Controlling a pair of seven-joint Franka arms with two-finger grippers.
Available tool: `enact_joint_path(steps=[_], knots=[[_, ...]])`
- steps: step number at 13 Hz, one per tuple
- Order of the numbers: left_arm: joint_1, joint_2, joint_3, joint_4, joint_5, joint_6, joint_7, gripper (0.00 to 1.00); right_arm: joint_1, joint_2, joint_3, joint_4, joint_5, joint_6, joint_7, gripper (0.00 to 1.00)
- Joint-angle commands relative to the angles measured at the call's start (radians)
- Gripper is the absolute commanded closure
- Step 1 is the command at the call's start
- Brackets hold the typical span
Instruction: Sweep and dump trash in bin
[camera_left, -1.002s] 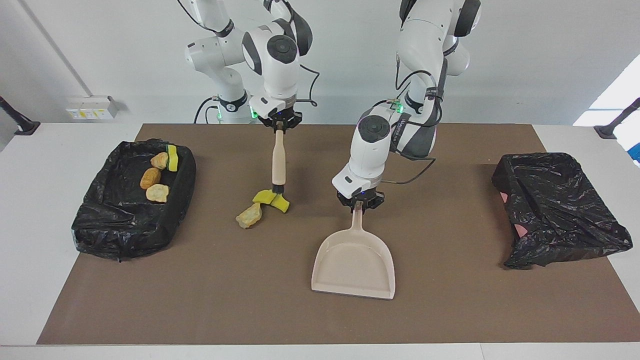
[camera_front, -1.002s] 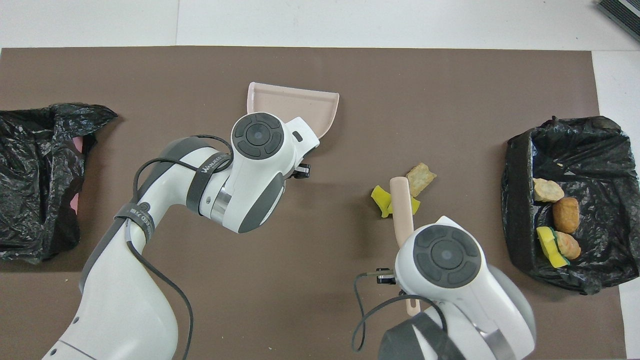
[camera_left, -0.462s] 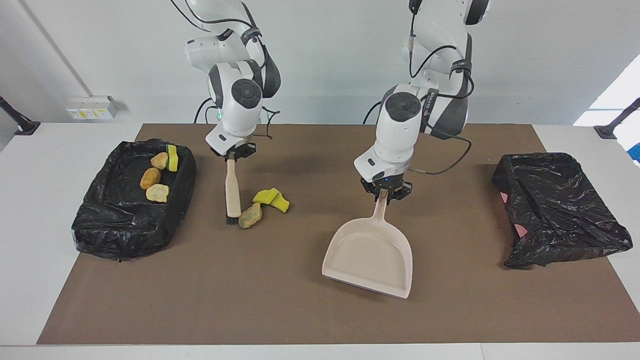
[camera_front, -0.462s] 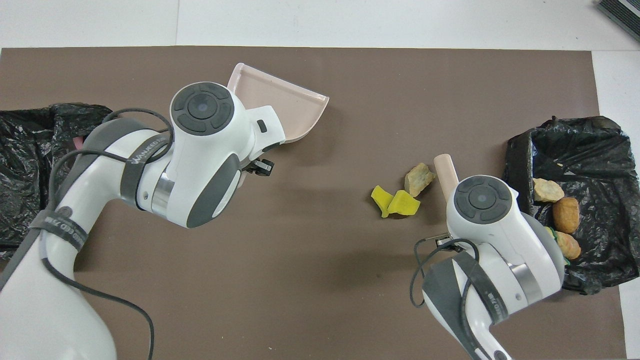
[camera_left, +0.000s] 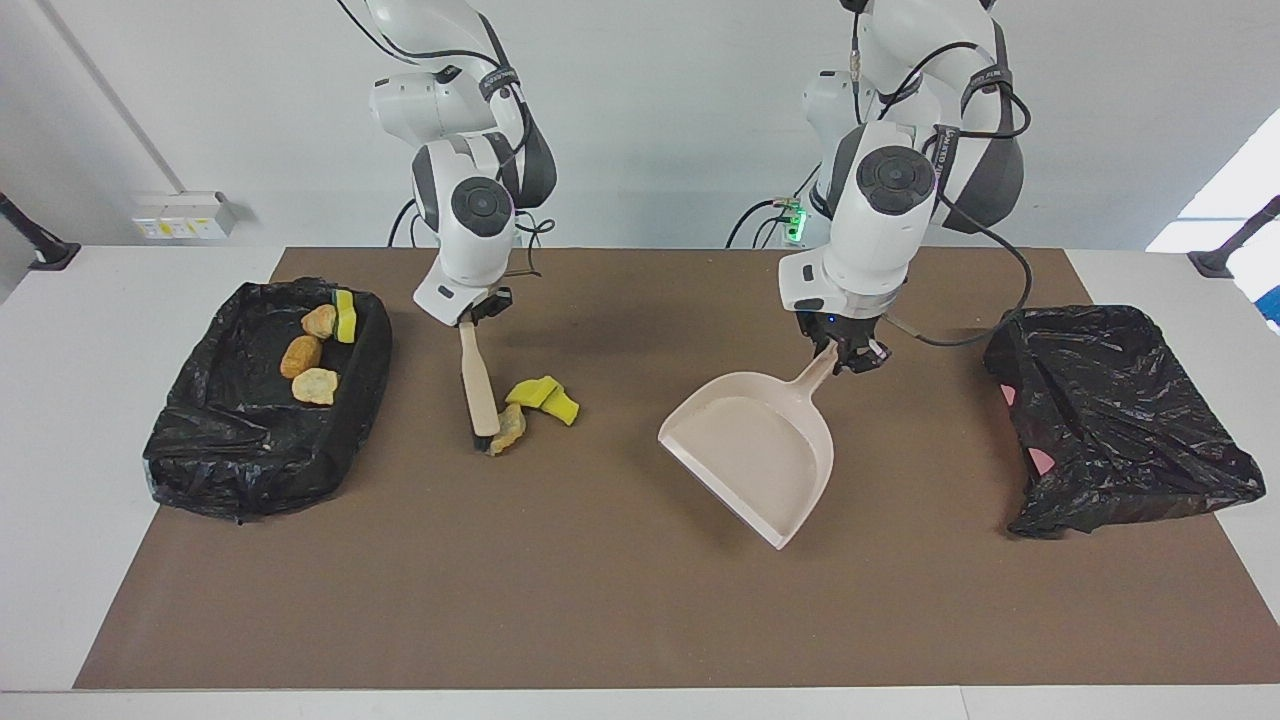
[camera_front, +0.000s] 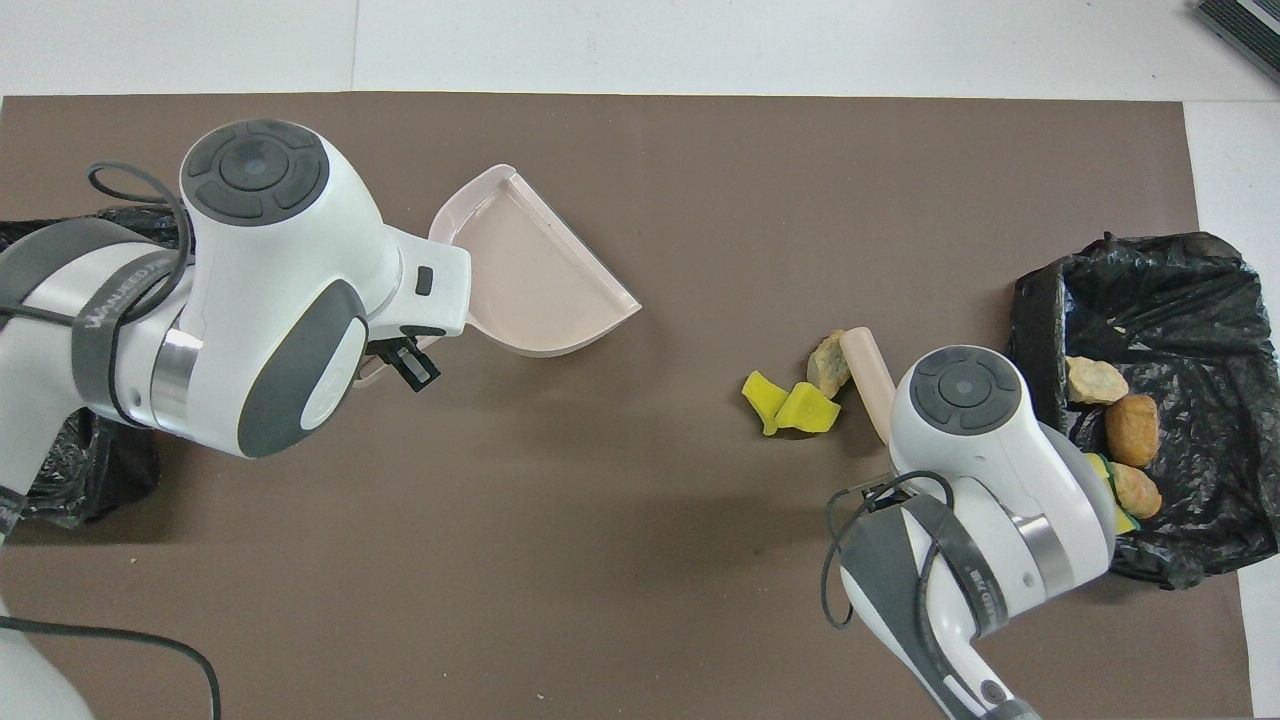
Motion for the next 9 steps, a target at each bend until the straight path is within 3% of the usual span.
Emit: enact_joint_path(steps=[1,4,6,8,9], knots=[[-0.01,-0.077,-0.008,-0.135,0.023,0.043,0.184,1.0,0.003,0.001,0.007,-0.005,0.075,-0.005,-0.038,1.0],[-0.059,-0.228,-0.011,-0.452,0.024,0.273,0.265,1.0,-0.005,0.029,0.005,0.025,0.227,0.034,-0.051,1.0],[-0.119,-0.227,-0.011,-0.506,0.024,0.316,0.264,1.0,-0.031,0.052,0.0,0.12,0.23,-0.009,-0.037,1.0],[-0.191,-0.224,-0.011,-0.536,0.079,0.368,0.259,1.0,-0.084,0.035,-0.001,0.142,0.195,-0.04,-0.058,1.0],[-0.199,-0.229,-0.011,-0.549,0.092,0.393,0.256,1.0,-0.085,0.023,0.0,0.124,0.119,-0.026,-0.089,1.0]])
